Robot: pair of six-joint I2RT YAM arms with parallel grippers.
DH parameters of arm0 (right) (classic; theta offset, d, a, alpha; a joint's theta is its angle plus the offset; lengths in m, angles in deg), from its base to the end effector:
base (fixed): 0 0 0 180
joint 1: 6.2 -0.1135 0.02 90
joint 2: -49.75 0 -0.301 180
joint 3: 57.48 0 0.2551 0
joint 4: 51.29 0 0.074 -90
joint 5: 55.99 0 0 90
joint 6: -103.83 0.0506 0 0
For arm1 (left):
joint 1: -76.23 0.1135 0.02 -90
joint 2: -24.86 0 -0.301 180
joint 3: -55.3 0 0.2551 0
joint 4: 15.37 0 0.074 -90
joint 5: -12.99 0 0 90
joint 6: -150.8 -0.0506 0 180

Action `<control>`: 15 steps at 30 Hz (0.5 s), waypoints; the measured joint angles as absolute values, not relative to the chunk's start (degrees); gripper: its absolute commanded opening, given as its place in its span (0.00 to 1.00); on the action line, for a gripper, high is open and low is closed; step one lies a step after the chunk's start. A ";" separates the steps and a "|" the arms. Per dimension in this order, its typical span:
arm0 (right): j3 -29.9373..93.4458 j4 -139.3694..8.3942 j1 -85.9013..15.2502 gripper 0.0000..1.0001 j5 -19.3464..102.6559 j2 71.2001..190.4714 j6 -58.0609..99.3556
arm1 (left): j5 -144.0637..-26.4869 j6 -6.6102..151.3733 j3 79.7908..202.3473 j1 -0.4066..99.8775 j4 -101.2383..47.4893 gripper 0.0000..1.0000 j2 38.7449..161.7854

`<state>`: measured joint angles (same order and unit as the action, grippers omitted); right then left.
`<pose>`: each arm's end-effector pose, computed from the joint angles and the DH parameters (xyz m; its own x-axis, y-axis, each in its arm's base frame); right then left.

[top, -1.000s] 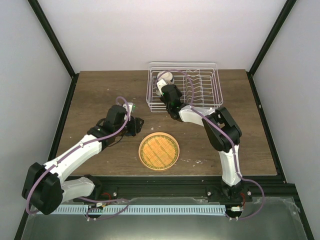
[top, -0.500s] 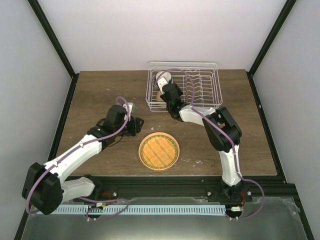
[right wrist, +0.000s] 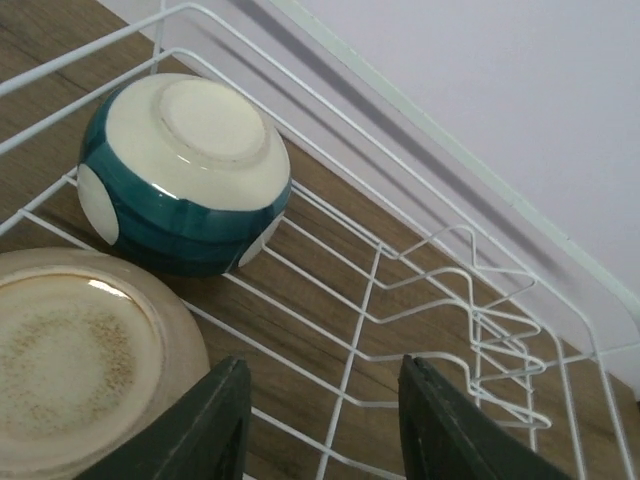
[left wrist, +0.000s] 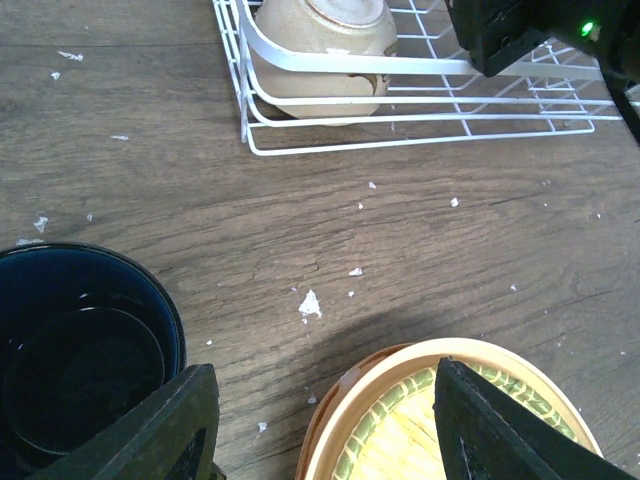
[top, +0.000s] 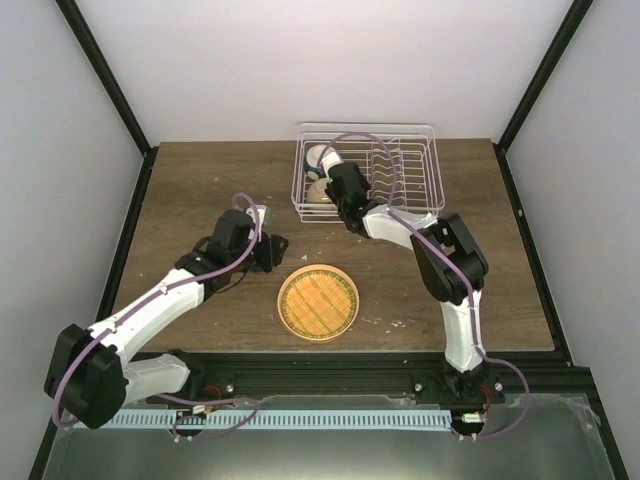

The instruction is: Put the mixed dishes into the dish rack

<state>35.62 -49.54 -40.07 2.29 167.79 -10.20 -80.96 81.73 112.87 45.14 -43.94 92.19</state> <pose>0.4303 0.2568 0.2255 -0.2690 -0.5977 -0.7552 -0.1996 0.8017 -0.5634 0.2149 -0.1337 0.2708 -0.6966 0.0039 -0.7174 0.3347 0.8863 -0.3201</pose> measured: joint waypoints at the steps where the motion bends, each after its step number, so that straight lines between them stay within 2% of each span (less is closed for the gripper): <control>1: 36.06 -51.42 -39.69 0.50 2.90 167.42 -8.82 | -80.96 81.73 112.87 45.14 -43.79 0.61 92.32; 5: 38.25 -59.26 -37.20 0.71 7.49 164.89 -1.59 | -80.92 81.58 112.87 45.14 -43.04 0.61 92.98; 7: 38.20 -62.56 -35.98 0.77 9.81 162.24 1.25 | -80.50 81.49 112.87 45.14 -42.67 0.62 93.17; 15: 33.26 -71.74 -35.02 0.75 16.50 145.39 11.46 | -74.82 81.49 114.59 48.66 -44.84 0.63 95.73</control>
